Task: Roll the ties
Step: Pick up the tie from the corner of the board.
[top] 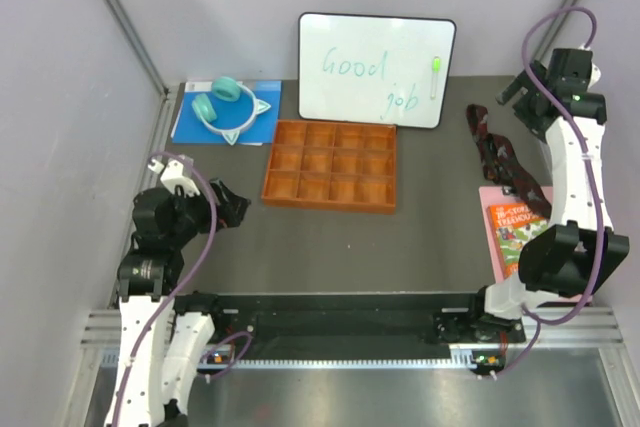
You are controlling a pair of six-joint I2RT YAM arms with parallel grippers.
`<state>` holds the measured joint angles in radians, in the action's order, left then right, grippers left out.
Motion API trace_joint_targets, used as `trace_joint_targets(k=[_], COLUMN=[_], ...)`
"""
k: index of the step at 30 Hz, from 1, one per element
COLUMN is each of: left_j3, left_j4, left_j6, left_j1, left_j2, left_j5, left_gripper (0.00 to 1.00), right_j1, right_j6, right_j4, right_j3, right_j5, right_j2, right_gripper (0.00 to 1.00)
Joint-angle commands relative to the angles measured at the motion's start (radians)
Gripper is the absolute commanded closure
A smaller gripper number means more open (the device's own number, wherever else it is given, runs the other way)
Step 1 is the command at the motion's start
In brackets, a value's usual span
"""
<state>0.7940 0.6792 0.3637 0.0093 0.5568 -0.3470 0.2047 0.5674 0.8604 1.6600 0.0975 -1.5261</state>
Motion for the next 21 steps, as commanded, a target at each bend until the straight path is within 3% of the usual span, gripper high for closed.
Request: trace_joint_targets(k=[1, 7, 16, 21], left_j3=[-0.002, -0.004, -0.002, -0.003], left_j4=[-0.067, -0.059, -0.047, -0.047], left_j6=[-0.005, 0.0, 0.003, 0.004], left_j1=[-0.002, -0.002, -0.002, -0.002], left_j2=[-0.029, -0.014, 0.014, 0.023], left_j5=[-0.007, 0.006, 0.016, 0.022], left_gripper=[0.01, 0.01, 0.01, 0.01], right_j1=[-0.025, -0.042, -0.045, -0.062], right_j6=[-0.037, -0.075, -0.112, -0.117], right_j4=[-0.02, 0.012, 0.063, 0.112], right_j3=[-0.002, 0.095, 0.313, 0.449], right_j5=[0.041, -0.094, -0.079, 0.005], right_j2=[-0.003, -0.146, -0.396, -0.541], right_gripper=[0.01, 0.01, 0.02, 0.05])
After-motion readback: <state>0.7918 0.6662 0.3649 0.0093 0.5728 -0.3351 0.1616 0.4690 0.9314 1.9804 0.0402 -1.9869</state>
